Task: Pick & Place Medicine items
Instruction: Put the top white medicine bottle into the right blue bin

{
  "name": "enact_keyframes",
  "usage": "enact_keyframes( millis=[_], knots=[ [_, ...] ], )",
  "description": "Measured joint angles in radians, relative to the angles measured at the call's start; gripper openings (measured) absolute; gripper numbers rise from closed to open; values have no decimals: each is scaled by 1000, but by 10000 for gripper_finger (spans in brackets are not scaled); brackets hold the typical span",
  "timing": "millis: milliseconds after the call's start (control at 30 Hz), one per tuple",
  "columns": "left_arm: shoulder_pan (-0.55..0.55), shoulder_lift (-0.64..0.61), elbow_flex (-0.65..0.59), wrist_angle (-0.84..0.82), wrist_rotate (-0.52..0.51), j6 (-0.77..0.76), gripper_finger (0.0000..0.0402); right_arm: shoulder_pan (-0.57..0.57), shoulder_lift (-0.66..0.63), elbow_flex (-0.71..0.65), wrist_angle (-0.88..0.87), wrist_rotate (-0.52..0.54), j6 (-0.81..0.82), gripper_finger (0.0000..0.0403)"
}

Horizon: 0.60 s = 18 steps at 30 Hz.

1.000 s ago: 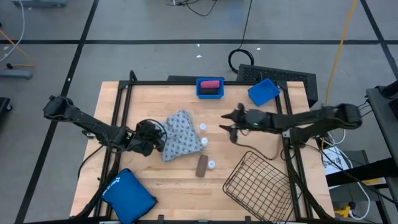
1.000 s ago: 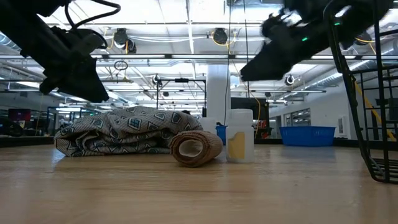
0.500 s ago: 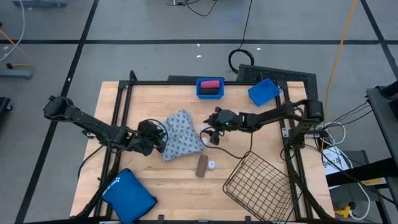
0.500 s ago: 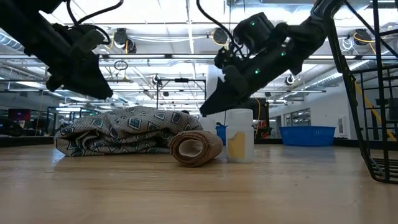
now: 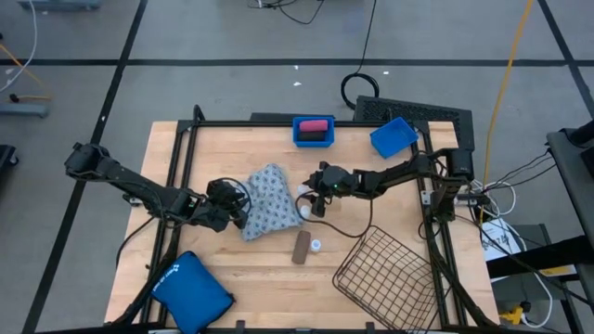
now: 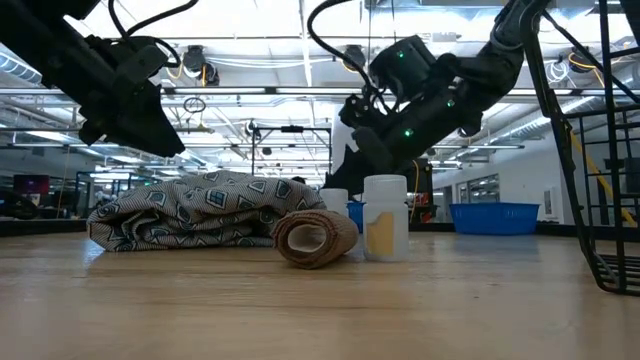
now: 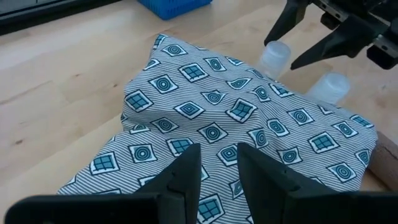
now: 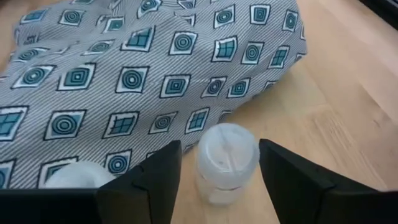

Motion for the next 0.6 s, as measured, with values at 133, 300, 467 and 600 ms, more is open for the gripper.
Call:
enact_keyframes(
  millis=[133, 300, 467, 600],
  knots=[
    [0, 0, 0, 2, 0, 0, 113, -3, 0, 0, -2, 0, 0, 175],
    [0, 0, 0, 5, 0, -5, 113, -4, 0, 0, -4, 26, 0, 142],
    [0, 0, 0, 5, 0, -5, 113, -4, 0, 0, -10, 26, 0, 129],
    [0, 0, 0, 7, 0, -12, 113, -4, -13, 0, -18, 24, 0, 129]
  ],
)
